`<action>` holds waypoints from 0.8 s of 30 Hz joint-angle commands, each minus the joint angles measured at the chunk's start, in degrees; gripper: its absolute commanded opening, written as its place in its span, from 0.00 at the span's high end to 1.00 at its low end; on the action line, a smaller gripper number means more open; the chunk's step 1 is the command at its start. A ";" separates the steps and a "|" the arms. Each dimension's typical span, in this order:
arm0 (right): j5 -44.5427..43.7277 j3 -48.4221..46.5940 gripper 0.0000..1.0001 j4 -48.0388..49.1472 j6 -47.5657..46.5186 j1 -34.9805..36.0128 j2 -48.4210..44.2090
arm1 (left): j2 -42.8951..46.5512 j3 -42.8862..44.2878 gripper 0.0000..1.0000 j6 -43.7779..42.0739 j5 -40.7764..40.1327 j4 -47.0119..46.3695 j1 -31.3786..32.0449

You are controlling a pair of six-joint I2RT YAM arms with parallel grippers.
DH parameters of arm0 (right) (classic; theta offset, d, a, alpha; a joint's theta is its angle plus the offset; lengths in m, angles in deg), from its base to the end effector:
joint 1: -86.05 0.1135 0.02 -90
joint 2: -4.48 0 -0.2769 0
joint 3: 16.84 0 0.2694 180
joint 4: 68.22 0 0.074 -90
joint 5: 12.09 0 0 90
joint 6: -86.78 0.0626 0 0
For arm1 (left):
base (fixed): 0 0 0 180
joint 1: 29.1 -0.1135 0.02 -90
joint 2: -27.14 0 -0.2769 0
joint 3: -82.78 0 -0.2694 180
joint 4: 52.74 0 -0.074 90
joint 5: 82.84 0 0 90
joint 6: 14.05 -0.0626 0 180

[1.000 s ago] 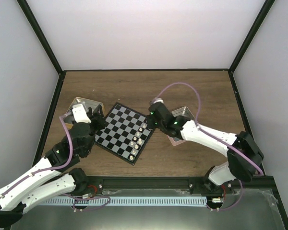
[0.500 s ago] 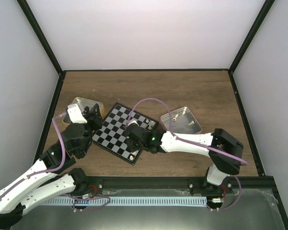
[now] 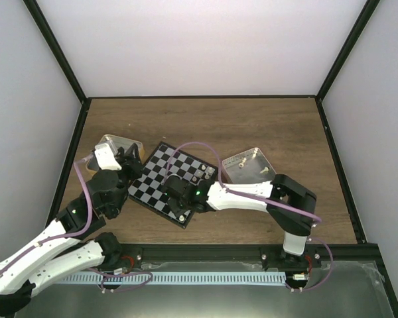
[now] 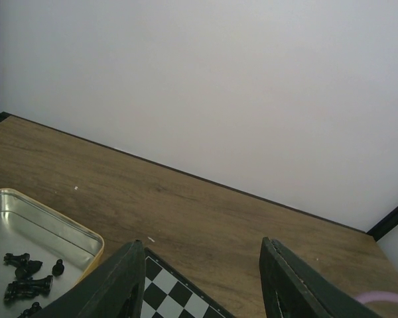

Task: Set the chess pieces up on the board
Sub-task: Place the chess piece on the chessboard.

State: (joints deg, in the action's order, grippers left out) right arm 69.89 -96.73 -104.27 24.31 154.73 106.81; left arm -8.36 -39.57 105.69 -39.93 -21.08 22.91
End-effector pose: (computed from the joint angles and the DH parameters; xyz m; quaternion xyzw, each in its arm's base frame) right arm 0.1533 0.3687 0.1652 -0.3196 0.9055 0.1567 0.2310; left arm 0.1341 -0.0972 0.3566 -0.1181 0.7364 -0.1570 0.6474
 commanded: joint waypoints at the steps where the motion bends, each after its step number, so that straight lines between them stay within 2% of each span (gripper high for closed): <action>1: -0.41 -3.91 0.96 -3.40 -1.75 0.59 1.91 | -0.42 0.67 0.50 -1.14 0.25 -0.09 -0.24; 11: 0.62 -5.36 0.93 -7.12 -2.58 0.66 4.38 | -1.03 0.27 0.51 -1.27 0.38 -0.40 -0.24; 17: 0.23 -5.91 0.82 -6.71 -2.75 0.64 4.43 | -0.98 0.26 0.50 -1.33 0.26 -0.30 -0.26; 24: -1.15 -5.85 0.78 -5.52 -2.12 0.59 1.67 | -0.85 0.25 0.50 -1.26 0.25 -0.25 -0.25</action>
State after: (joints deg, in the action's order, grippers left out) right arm 70.18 -100.49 -110.32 21.88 154.86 110.94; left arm -9.48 -39.57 105.30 -39.71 -21.08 22.91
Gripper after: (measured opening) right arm 0.213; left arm 0.495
